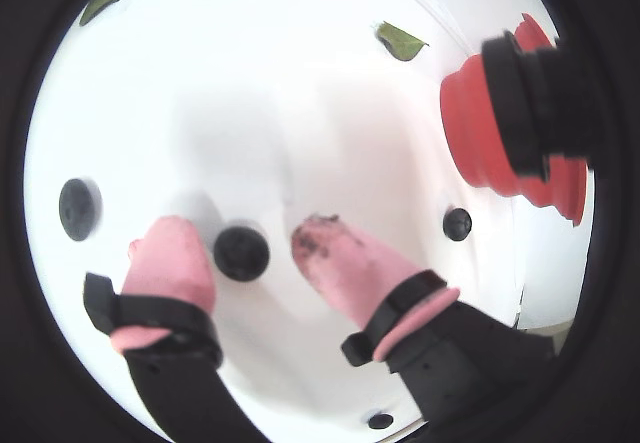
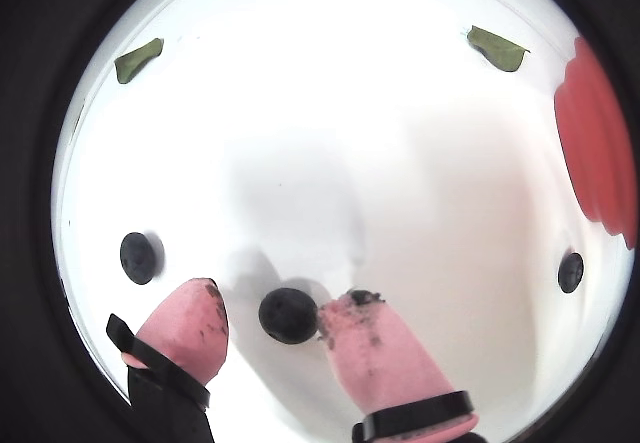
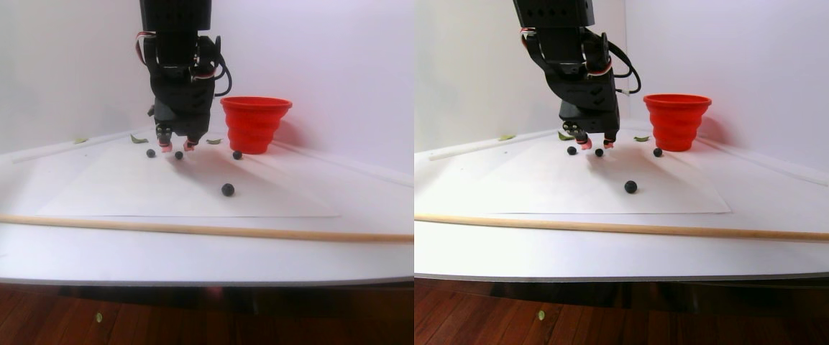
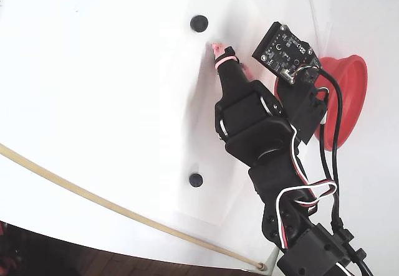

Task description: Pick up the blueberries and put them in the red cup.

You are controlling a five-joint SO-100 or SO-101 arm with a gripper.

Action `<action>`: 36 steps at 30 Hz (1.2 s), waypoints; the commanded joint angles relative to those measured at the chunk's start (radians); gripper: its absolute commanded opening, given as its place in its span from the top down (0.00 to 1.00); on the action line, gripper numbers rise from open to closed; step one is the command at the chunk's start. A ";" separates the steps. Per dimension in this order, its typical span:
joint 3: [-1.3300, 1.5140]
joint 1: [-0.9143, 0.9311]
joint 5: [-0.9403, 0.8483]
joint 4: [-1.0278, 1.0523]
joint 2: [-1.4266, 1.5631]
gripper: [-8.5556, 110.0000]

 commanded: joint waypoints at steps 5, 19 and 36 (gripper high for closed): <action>-0.067 0.017 0.008 -0.028 0.011 0.79; -0.078 0.031 0.000 -0.032 -0.026 0.80; -0.092 0.025 0.020 -0.046 -0.055 0.83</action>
